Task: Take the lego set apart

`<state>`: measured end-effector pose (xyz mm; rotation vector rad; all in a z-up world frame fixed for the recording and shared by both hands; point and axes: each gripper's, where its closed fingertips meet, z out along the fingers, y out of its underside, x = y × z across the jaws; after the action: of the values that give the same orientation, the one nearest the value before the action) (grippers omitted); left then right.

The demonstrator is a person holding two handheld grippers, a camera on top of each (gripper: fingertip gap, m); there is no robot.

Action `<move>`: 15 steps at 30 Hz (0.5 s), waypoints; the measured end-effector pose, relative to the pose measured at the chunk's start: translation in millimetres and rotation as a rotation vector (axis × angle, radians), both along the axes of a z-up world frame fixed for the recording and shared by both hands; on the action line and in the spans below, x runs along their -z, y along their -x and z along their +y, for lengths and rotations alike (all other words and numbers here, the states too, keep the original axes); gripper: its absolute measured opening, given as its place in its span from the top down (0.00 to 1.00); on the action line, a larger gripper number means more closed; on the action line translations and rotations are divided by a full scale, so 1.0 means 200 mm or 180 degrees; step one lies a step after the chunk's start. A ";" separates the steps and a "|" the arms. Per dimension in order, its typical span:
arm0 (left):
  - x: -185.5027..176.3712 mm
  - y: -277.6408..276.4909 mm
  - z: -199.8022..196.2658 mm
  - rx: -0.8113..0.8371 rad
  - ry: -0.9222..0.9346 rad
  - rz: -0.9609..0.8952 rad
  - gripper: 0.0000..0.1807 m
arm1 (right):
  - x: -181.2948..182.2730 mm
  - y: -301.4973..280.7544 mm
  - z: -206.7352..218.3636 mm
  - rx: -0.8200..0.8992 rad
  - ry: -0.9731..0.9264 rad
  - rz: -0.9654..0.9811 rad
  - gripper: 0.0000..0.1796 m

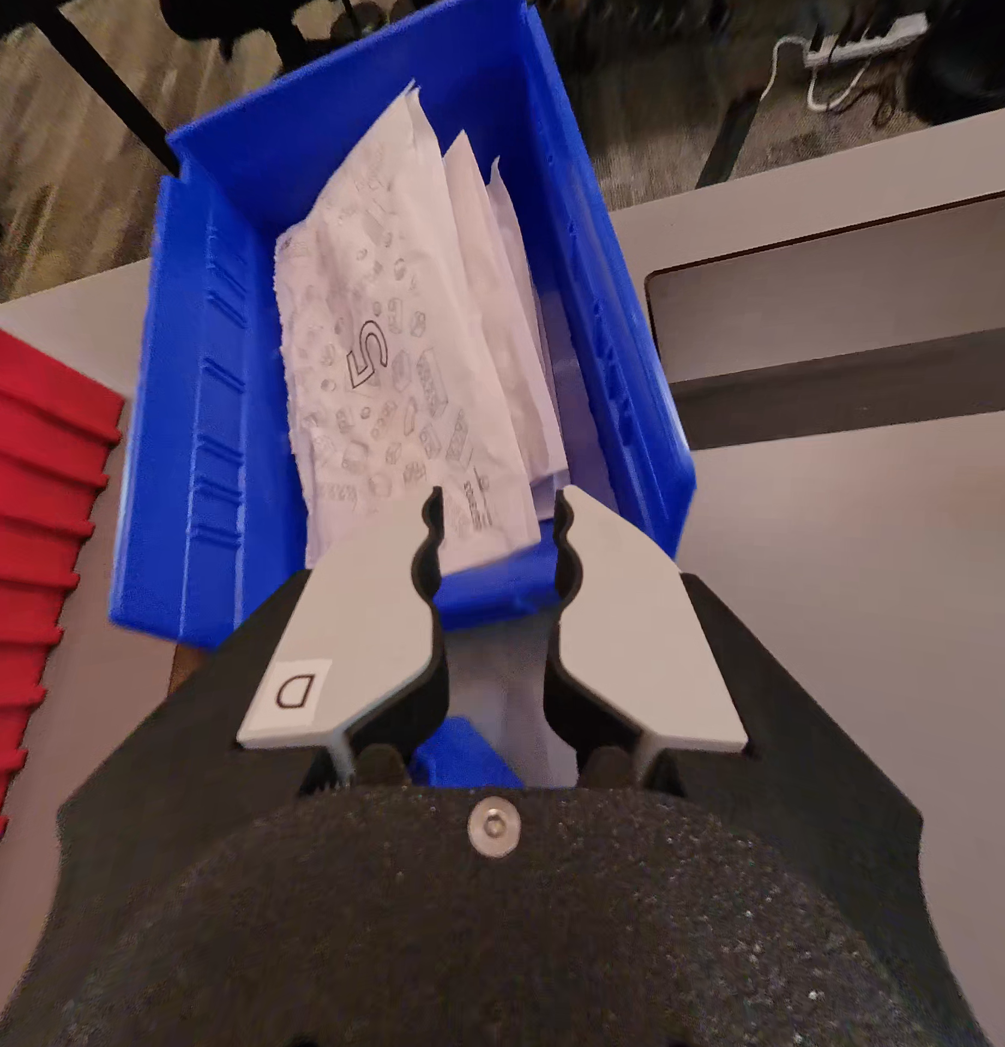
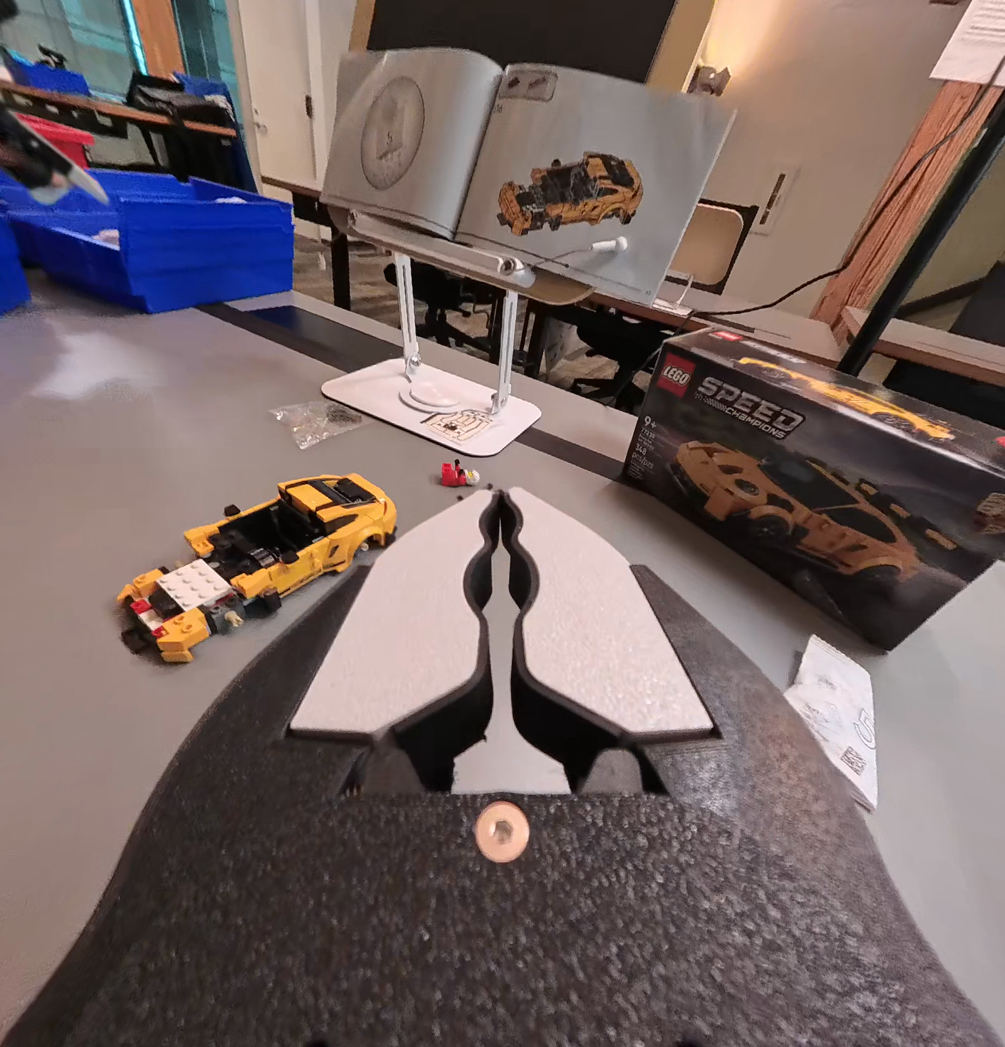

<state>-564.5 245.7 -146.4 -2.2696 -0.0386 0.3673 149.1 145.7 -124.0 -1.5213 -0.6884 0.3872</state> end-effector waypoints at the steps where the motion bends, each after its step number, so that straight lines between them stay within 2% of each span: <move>1: 0.03 0.01 0.05 0.0002 0.0077 -0.0011 0.79 | 0.02 0.00 0.01 0.0011 0.0005 -0.0039 1.00; 3: 0.11 0.05 0.13 -0.0037 0.0325 -0.0035 0.76 | 0.05 0.00 0.02 0.0036 0.0015 -0.0107 1.00; 5: 0.18 0.11 0.18 -0.0138 0.0510 0.0056 0.77 | 0.08 0.00 0.04 0.0062 0.0037 -0.0180 1.00; 8: 0.24 0.16 0.21 -0.0210 0.0737 0.0027 0.82 | 0.11 0.00 0.06 0.0072 0.0038 -0.0261 1.00; 9: 0.25 0.15 0.21 -0.0135 0.0814 -0.0052 0.91 | 0.12 0.00 0.07 0.0068 0.0041 -0.0277 1.00; 10: 0.24 0.15 0.21 -0.0114 0.0793 -0.0001 1.00 | 0.12 0.00 0.08 0.0061 0.0051 -0.0287 1.00; 15: -0.04 0.11 0.19 -0.0008 0.0303 0.0290 0.99 | 0.14 0.01 0.08 -0.0018 0.0055 -0.0290 1.00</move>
<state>-586.4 283.8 -138.3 -2.3440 0.0233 0.4826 146.8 161.4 -151.3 -1.5612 -0.7627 0.3304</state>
